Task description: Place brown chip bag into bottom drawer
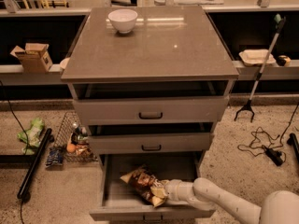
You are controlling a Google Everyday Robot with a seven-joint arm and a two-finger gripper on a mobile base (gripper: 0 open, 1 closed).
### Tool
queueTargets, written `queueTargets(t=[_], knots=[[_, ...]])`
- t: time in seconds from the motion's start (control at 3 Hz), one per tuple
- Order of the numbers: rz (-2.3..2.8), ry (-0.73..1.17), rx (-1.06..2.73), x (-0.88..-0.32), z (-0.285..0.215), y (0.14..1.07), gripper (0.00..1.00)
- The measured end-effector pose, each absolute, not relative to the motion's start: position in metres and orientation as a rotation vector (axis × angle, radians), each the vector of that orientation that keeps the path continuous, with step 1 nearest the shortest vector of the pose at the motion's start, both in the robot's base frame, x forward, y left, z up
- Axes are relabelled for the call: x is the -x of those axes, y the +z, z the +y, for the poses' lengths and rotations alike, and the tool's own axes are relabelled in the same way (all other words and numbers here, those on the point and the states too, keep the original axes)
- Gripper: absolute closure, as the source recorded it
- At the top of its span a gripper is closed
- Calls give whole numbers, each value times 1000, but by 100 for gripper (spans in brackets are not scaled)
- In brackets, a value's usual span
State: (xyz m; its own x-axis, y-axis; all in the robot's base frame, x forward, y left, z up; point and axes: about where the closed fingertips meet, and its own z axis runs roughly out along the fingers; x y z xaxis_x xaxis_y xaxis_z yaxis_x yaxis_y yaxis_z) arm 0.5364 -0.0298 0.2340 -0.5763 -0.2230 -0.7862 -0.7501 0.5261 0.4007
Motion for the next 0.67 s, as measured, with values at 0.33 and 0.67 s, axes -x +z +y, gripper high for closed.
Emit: queueTargets(t=[0.33, 0.67], knots=[[2041, 1012, 800, -545, -28, 246, 13], [1983, 1042, 822, -552, -33, 270, 0]])
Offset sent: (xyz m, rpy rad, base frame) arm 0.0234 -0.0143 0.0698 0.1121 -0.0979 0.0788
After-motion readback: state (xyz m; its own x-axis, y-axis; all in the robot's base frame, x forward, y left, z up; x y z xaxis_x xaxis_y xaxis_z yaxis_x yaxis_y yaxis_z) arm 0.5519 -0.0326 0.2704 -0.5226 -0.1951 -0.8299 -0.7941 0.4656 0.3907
